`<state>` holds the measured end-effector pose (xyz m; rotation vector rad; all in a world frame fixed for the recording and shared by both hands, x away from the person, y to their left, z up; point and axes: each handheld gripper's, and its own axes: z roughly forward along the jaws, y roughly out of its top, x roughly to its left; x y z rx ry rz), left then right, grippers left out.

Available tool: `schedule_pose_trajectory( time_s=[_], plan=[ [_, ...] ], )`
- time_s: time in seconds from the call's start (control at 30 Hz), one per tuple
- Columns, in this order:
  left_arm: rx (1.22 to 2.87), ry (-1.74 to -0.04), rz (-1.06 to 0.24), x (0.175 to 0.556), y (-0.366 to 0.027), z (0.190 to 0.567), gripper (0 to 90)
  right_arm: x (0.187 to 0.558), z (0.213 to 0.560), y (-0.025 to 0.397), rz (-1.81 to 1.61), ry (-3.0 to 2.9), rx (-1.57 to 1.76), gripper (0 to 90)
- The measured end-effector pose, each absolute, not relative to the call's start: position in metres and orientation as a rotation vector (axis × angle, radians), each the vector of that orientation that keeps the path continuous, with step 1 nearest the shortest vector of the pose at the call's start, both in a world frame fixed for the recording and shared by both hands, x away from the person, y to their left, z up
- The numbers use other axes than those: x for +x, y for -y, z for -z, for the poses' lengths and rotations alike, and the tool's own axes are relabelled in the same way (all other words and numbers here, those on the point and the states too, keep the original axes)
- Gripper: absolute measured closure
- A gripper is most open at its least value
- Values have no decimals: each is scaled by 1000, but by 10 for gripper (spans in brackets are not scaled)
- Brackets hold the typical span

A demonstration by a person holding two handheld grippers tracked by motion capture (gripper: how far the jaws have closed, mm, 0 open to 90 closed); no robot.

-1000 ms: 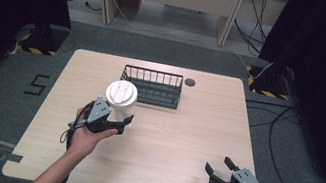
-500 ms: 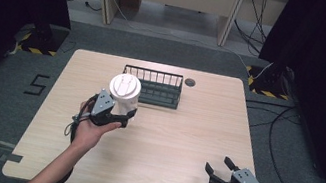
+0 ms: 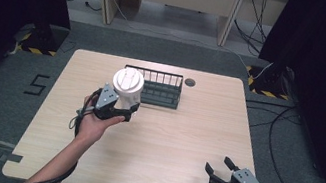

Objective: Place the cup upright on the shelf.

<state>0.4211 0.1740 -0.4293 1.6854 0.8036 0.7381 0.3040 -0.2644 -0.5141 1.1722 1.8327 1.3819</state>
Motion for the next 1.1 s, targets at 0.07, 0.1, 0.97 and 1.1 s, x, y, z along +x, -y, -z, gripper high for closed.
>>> schedule_pose_trajectory(
  time_s=[0.07,0.1,0.97,1.1],
  plan=[
    [1685,-805,-739,422,-174,429,179,304,514,264,-1382,-1833,1173,226],
    [1687,-807,-738,423,-174,429,179,304,514,264,-1382,-1833,1173,226],
    [1675,-821,-741,450,-162,420,179,304,514,265,-1384,-1835,1178,227],
    [1670,-820,-745,454,-161,417,179,304,514,265,-1385,-1836,1178,227]
  ],
)
